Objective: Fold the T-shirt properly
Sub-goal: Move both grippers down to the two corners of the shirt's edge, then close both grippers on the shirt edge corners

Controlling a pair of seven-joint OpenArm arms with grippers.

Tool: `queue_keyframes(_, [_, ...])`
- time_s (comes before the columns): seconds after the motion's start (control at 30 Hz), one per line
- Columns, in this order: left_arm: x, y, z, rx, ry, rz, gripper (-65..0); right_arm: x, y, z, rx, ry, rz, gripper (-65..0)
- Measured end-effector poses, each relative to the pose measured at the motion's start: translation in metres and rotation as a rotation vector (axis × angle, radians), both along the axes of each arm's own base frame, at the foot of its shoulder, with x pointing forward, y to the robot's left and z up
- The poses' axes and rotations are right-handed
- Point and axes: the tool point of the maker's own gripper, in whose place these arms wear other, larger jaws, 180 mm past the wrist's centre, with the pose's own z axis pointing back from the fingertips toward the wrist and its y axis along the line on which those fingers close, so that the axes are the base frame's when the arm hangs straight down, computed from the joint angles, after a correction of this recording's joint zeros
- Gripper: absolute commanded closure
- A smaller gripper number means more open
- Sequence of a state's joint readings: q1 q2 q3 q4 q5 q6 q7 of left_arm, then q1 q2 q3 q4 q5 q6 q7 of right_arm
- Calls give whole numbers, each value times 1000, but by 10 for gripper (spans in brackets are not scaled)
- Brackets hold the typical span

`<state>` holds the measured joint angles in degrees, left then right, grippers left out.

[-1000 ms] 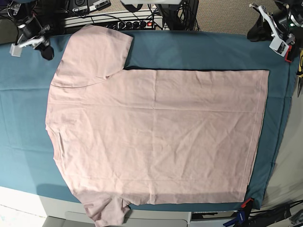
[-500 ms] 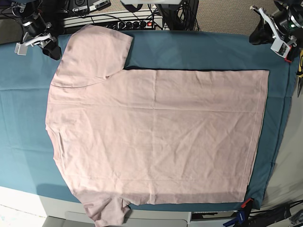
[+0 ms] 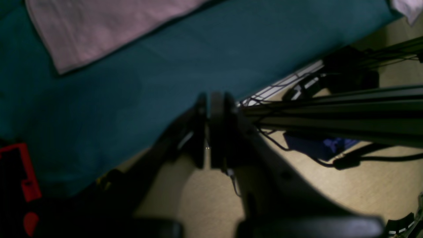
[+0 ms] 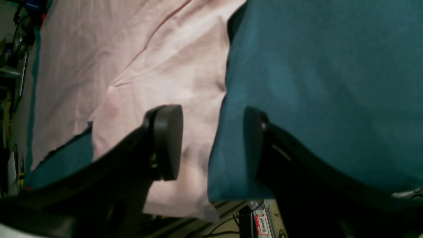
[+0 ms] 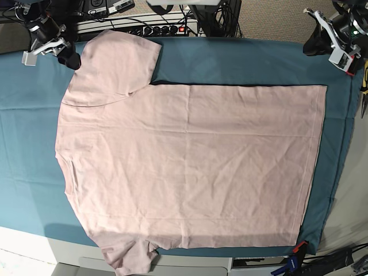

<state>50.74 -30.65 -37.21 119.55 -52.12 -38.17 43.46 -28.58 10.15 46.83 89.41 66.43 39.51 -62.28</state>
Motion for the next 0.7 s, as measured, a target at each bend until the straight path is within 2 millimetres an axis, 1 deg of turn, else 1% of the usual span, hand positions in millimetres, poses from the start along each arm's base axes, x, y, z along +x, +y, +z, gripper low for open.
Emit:
queue_keyframes(0.1, [0,0,0,0,0,0,-39,1,7,-2,19,4,21,-307])
queue_keyframes(0.23, [1,0,0,0,-4,0,-40,6,26,-4,51,0,75,-307])
queue_keyframes(0.33, [6,0,2,-1,-20,0,-40,9,41,-7,74,3,118,-307])
queue_keyframes(0.47, [7,0,3,0,-22,0,-41,10,47,-9,89,-4,116,-306])
queue_keyframes(0.5, [7,0,3,0,-23,0,-56,10,49,-9,94,-6,113,-299])
queue_keyframes(0.53, [8,0,3,0,-25,0,-79,10,50,-10,99,-8,111,-267])
queue_keyframes(0.57, [8,0,3,0,-25,0,-112,9,51,-11,100,-4,110,-204])
queue_keyframes(0.63, [8,0,3,0,-25,0,-183,5,52,-16,86,29,124,-19])
queue_keyframes(0.67, [8,0,3,0,-25,0,-214,3,51,-19,76,42,127,0])
queue_keyframes(0.7, [8,0,3,0,-27,0,-236,3,51,-19,76,43,126,0])
